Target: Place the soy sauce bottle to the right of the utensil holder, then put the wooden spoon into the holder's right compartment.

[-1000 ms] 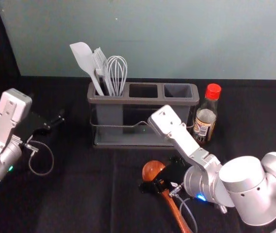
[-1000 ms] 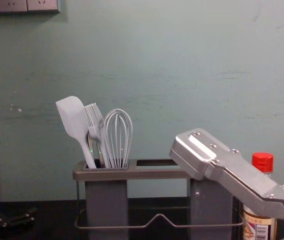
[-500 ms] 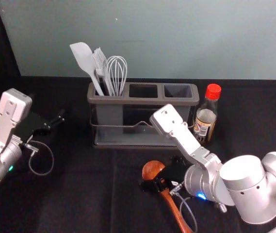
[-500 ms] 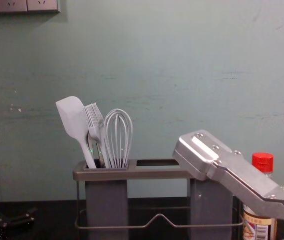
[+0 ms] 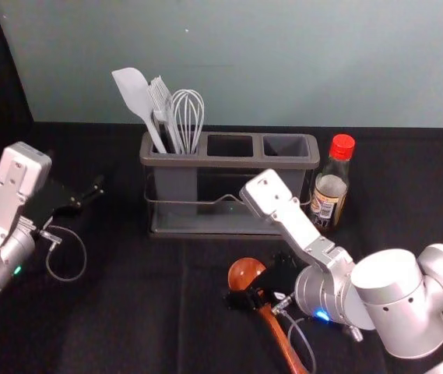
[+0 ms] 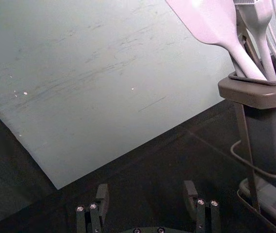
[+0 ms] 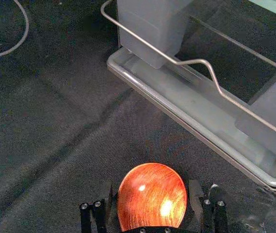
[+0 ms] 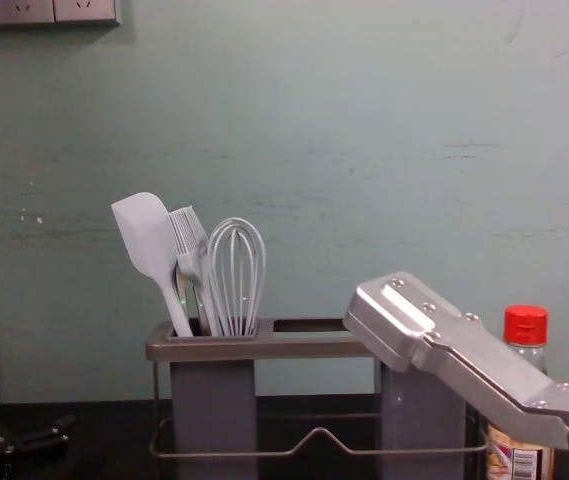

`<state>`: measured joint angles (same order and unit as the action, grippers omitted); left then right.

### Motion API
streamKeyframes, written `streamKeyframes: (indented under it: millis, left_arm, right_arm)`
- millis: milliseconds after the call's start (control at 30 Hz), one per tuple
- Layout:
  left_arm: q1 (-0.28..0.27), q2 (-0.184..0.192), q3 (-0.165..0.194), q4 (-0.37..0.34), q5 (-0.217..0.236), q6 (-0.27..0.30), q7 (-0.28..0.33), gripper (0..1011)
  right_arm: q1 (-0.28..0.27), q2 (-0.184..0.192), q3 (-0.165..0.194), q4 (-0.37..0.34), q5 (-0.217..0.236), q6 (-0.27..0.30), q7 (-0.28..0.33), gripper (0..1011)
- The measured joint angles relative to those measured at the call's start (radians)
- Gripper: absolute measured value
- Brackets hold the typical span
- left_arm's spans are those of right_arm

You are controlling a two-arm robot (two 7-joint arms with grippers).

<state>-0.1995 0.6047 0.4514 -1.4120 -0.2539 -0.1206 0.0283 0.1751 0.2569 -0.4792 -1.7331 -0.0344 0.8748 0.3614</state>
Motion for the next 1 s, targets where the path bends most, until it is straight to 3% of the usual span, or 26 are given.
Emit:
streamKeyframes:
  millis: [333, 567, 700, 1000]
  left_arm:
    - [0.0, 0.0, 0.0, 0.0, 0.0, 0.0, 0.0, 1005]
    - [0.0, 0.0, 0.0, 0.0, 0.0, 0.0, 0.0, 1005]
    - [0.0, 0.0, 0.0, 0.0, 0.0, 0.0, 0.0, 1005]
    - [0.0, 0.0, 0.0, 0.0, 0.0, 0.0, 0.0, 1005]
  right_arm:
    - [0.003, -0.006, -0.001, 0.013, -0.027, -0.008, 0.018, 994]
    - [0.002, -0.011, 0.003, 0.015, -0.041, -0.009, 0.031, 853]
    - [0.0, -0.014, 0.007, 0.016, -0.047, -0.009, 0.035, 840]
    - [-0.022, 0.001, 0.026, -0.05, -0.061, -0.002, 0.058, 840]
